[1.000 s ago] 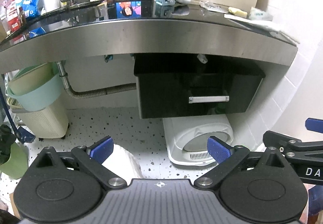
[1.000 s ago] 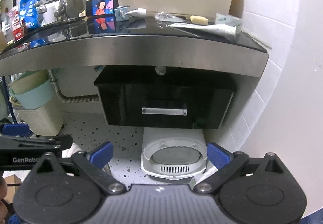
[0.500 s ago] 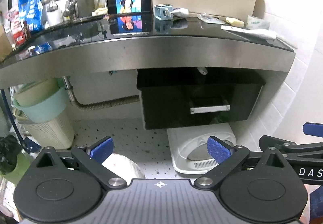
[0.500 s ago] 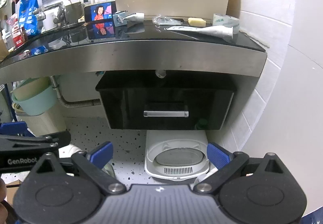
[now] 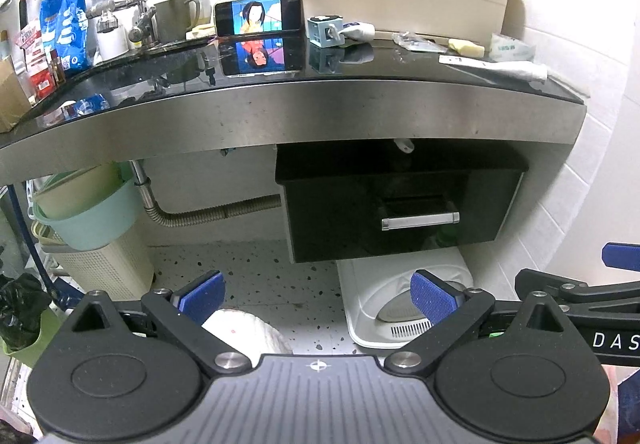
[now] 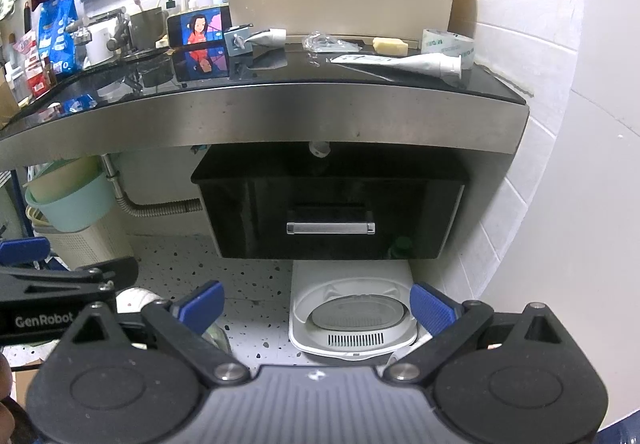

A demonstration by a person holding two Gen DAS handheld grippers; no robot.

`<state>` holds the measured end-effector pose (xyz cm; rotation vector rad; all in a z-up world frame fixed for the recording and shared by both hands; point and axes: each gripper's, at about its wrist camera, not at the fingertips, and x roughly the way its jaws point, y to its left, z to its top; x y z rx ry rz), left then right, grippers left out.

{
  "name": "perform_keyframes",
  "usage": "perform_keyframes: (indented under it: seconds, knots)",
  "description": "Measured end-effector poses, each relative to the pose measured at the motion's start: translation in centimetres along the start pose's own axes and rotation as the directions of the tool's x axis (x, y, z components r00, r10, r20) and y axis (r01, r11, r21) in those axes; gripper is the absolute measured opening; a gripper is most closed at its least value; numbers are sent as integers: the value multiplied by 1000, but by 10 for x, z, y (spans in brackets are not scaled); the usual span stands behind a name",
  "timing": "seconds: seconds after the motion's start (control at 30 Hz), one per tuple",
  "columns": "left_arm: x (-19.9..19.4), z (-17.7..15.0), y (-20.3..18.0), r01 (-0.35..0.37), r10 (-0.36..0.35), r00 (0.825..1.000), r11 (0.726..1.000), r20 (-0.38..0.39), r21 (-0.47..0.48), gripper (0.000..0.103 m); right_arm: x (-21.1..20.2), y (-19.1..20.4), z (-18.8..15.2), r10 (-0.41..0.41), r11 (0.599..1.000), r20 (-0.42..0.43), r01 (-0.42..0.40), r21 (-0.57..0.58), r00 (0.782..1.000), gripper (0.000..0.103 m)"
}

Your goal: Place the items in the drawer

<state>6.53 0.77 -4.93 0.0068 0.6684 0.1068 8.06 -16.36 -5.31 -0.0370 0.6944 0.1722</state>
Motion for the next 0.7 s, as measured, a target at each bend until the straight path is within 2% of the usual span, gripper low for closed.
perform_keyframes:
  seconds: [0.7]
  knots:
    - [1,-4,1,-1,1,1000,1000,-5,0,100,0,1,-1,1,1000,-6,-1,1,1000,100]
